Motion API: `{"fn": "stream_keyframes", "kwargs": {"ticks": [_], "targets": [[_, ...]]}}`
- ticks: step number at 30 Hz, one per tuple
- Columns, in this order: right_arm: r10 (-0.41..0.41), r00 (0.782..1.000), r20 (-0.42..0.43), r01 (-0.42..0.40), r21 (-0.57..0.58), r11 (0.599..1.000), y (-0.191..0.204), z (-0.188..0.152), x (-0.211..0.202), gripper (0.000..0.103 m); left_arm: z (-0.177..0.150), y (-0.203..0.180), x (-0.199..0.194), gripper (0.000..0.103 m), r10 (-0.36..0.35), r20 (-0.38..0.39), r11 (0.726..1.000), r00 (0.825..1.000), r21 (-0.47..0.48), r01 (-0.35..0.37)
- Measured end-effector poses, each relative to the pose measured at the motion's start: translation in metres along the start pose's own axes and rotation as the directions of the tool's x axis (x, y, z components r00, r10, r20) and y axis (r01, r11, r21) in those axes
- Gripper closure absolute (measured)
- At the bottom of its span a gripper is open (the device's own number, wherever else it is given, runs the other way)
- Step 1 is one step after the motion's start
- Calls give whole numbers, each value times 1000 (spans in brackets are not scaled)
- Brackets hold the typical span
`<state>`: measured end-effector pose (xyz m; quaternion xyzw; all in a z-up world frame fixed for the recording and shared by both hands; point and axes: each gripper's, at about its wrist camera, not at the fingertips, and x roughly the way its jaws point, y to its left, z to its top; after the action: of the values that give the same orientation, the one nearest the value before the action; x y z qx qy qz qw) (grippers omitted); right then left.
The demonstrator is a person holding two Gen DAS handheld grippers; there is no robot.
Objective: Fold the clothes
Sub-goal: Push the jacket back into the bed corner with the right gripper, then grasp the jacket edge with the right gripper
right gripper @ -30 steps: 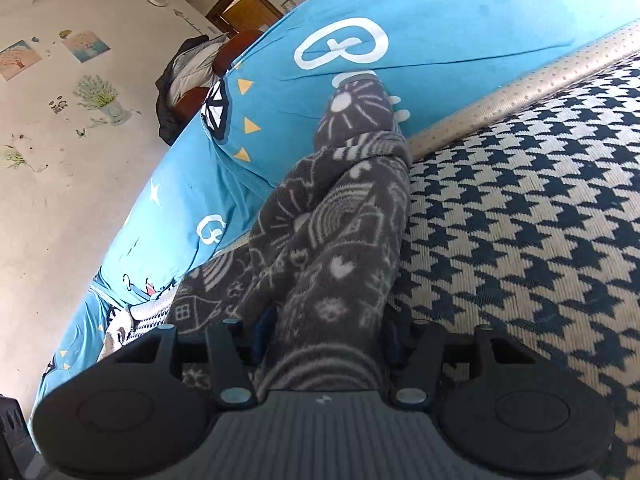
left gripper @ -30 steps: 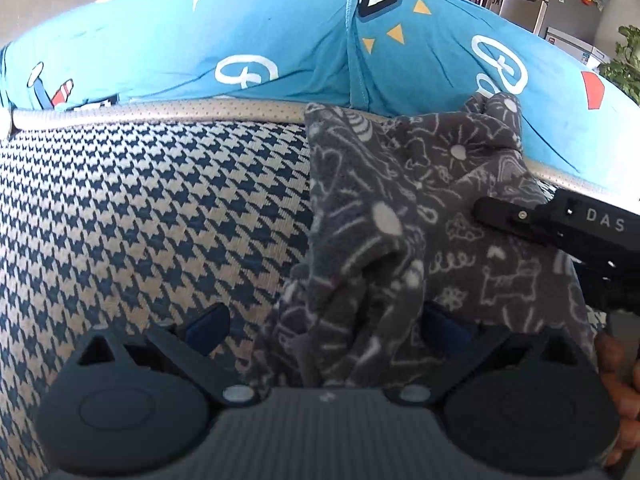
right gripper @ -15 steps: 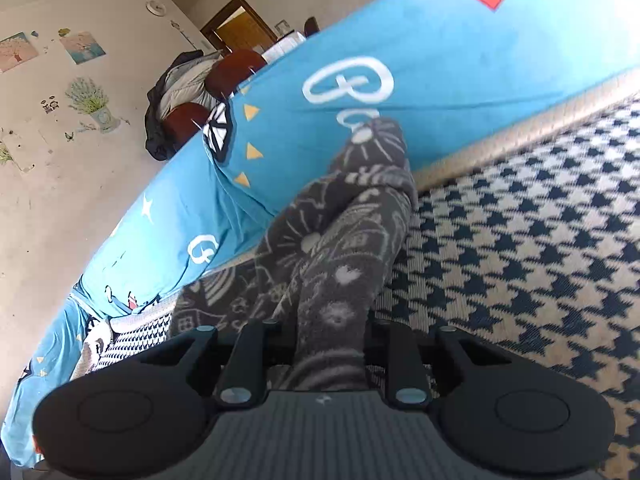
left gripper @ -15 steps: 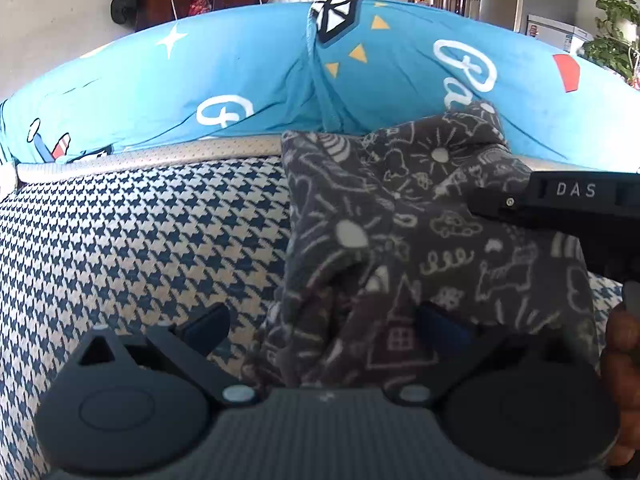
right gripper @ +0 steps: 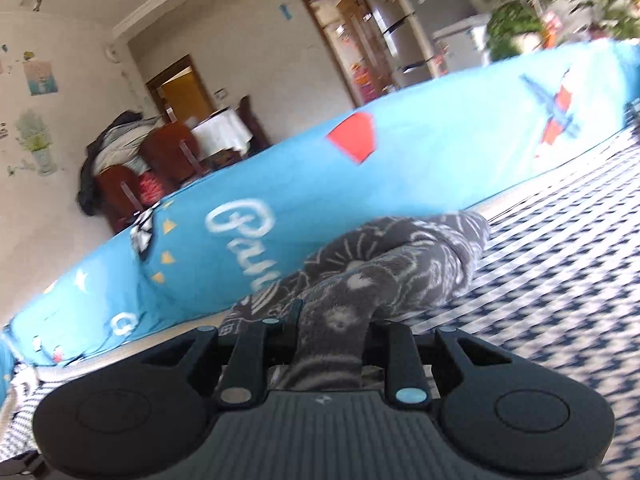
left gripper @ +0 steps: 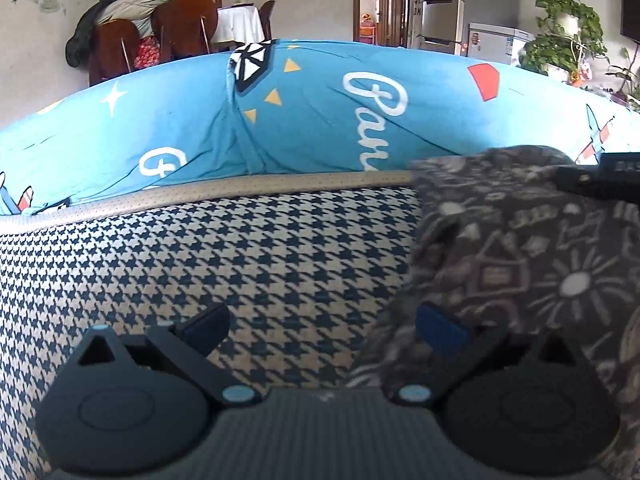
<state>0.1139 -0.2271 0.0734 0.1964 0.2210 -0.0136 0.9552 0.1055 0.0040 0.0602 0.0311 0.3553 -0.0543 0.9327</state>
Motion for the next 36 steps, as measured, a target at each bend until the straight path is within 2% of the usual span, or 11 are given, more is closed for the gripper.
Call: {"fn": "stream_keyframes", "kwargs": {"ticks": [6, 8, 10, 13, 15, 18, 22, 26, 32, 36], "targets": [[-148, 986, 80, 149, -10, 989, -43, 12, -42, 80, -4, -14, -4, 0, -8, 7, 999, 1000, 37, 8], [-201, 979, 32, 202, -23, 979, -56, 9, -42, 79, -7, -18, -5, 0, -7, 2, 999, 1000, 50, 7], [-258, 964, -68, 258, -22, 966, -72, 2, -32, 76, -10, -21, -5, 0, -13, -8, 998, 1000, 56, 14], [-264, 948, -176, 272, 28, 962, -93, -8, -27, 69, -17, -20, -9, 0, -19, -18, 998, 1000, 63, 20], [-255, 952, -168, 266, 42, 963, -94, -7, -39, 58, -20, -18, -12, 0, -21, -22, 997, 1000, 68, 23], [-243, 958, -155, 255, 64, 965, -96, -6, -57, 52, -28, -11, -20, 0, -18, -23, 998, 1000, 61, 19], [-223, 965, -135, 236, 90, 967, -97, -4, -80, 51, -40, 3, -33, 0, -13, -35, 1000, 999, 0, 13], [-169, 979, -112, 177, 67, 982, -86, -10, -96, 51, -55, 15, -45, 0, -9, -53, 999, 999, -51, 6], [-52, 993, -106, 54, 20, 998, -62, -30, -117, 51, -73, 23, -57, 0, 6, -64, 997, 998, -81, -11], [37, 994, -104, -41, -32, 999, -46, -44, -129, 51, -81, 24, -64, 0, 4, -70, 995, 998, -98, -11]]}}
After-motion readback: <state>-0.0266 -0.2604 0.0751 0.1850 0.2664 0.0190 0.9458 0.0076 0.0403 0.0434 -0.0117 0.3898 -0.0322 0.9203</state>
